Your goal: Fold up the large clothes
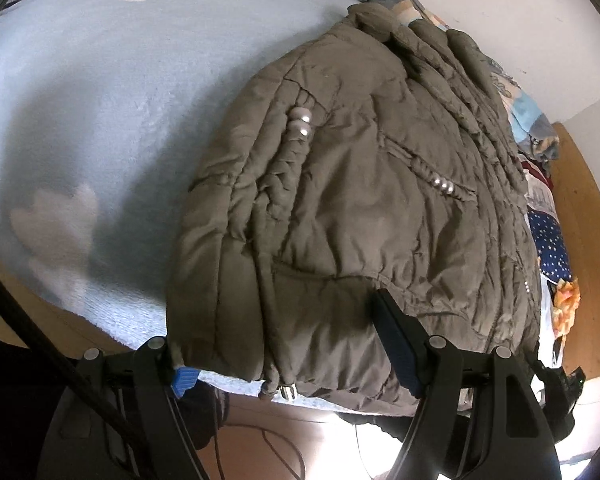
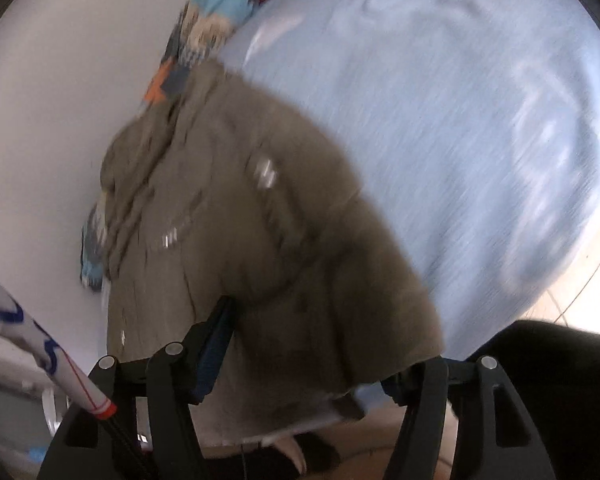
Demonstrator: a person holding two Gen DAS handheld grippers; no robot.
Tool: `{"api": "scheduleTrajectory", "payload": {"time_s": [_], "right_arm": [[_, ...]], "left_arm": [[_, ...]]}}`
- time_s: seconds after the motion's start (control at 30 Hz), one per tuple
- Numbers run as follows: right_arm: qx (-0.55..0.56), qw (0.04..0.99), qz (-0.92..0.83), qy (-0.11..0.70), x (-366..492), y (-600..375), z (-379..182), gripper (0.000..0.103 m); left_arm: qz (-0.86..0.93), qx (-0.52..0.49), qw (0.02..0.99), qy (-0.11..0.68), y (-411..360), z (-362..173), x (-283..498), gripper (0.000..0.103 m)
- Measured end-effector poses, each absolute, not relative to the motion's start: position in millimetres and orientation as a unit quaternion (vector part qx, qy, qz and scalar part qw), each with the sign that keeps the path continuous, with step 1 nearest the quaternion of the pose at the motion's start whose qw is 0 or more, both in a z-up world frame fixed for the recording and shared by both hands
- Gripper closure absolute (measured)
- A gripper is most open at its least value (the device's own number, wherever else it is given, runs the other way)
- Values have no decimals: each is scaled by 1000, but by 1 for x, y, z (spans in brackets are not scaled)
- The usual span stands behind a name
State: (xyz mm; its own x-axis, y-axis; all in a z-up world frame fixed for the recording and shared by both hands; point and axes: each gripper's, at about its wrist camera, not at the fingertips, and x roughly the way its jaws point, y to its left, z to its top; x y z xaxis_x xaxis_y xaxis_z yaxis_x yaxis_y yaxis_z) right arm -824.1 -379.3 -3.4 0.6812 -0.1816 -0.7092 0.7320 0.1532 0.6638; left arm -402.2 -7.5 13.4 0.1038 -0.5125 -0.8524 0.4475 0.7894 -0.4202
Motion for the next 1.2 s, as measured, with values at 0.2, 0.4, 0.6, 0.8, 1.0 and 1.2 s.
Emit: {"api": "scheduleTrajectory", "payload": {"time_s": [0.2,0.4,0.6,0.8,1.0,1.2], "right_arm": [[597,715,-272,242,-811,-375,-18,57],[479,797,-281,237,-784,-354,31,76],[545,739,-296,265,-788,-369,-5,43],[528,762,-282,248,-795,-369,1,78],[400,803,-319,306,-768,-348,28,80],[384,790,-336,340,-762,-353,14,71]], "left_arm": [[-343,-11,761,550,-20,26,-417,35],[-349,35,784,513,-27,35,-424,58],[-328,35,784,526,-28,20,-419,43],[-337,75,802,488,-36,29,-431,56],[-320,161,828,431,-59,31,-451,59],[-300,234,845,376,-74,25,-469,59]]}}
